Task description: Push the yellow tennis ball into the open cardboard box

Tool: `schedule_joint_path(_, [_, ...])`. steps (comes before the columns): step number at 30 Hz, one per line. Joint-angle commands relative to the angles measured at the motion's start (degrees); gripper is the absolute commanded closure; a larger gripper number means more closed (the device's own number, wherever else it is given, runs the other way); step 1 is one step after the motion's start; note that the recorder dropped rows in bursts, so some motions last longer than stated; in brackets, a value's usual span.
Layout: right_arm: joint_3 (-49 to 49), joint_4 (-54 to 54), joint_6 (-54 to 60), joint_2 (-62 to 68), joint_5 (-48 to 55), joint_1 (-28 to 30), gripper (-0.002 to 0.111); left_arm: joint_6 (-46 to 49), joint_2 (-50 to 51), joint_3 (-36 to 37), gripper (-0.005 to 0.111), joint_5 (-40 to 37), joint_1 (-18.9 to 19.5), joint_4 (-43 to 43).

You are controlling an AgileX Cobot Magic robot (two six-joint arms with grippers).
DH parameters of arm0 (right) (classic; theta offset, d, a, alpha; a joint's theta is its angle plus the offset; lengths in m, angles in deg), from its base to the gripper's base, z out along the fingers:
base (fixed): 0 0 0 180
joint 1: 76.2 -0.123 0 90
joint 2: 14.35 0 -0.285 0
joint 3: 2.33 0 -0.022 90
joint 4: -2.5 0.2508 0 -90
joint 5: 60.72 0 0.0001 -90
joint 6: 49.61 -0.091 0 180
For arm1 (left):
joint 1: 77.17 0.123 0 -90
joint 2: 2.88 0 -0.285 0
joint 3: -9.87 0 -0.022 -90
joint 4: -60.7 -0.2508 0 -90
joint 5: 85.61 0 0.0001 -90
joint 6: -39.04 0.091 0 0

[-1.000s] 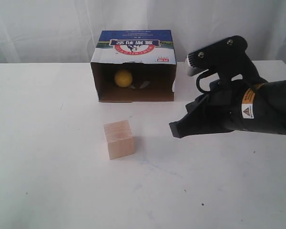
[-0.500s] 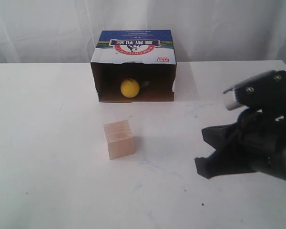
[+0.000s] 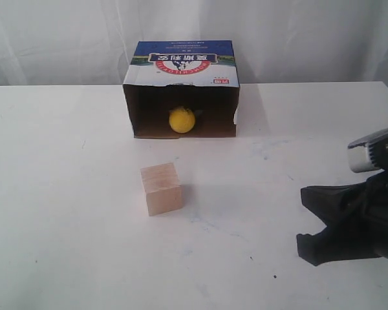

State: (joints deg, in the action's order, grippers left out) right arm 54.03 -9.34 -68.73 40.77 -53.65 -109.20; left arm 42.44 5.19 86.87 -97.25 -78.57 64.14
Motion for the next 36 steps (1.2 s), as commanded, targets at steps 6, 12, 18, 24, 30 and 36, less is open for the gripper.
schedule_joint_path(6, [0.2, 0.0, -0.2, -5.4, 2.4, 2.1, 0.108, -0.4, -0.3, 0.2, 0.107, 0.0, 0.2, 0.0])
schedule_joint_path(12, [0.2, -1.0, -0.2, -9.4, 3.7, 5.6, 0.108, -0.4, -0.3, 0.2, 0.107, 0.0, 0.2, 0.0])
schedule_joint_path(18, [2.1, -1.0, -0.2, -14.8, 6.6, 8.8, 0.108, -0.4, -0.3, 0.2, 0.107, 0.0, 0.2, 0.0])
schedule_joint_path(24, [8.8, -0.5, -0.2, -21.5, 0.0, 12.6, 0.108, -0.4, -0.3, 0.2, 0.107, 0.0, 0.2, 0.0])
schedule_joint_path(30, [13.7, -0.2, -0.2, -28.7, -1.2, 16.1, 0.108, -0.4, -0.3, 0.2, 0.107, 0.0, 0.2, 0.0])
schedule_joint_path(36, [17.4, -0.2, -0.2, -34.8, -0.9, 18.0, 0.108, -0.4, -0.3, 0.2, 0.107, 0.0, 0.2, 0.0])
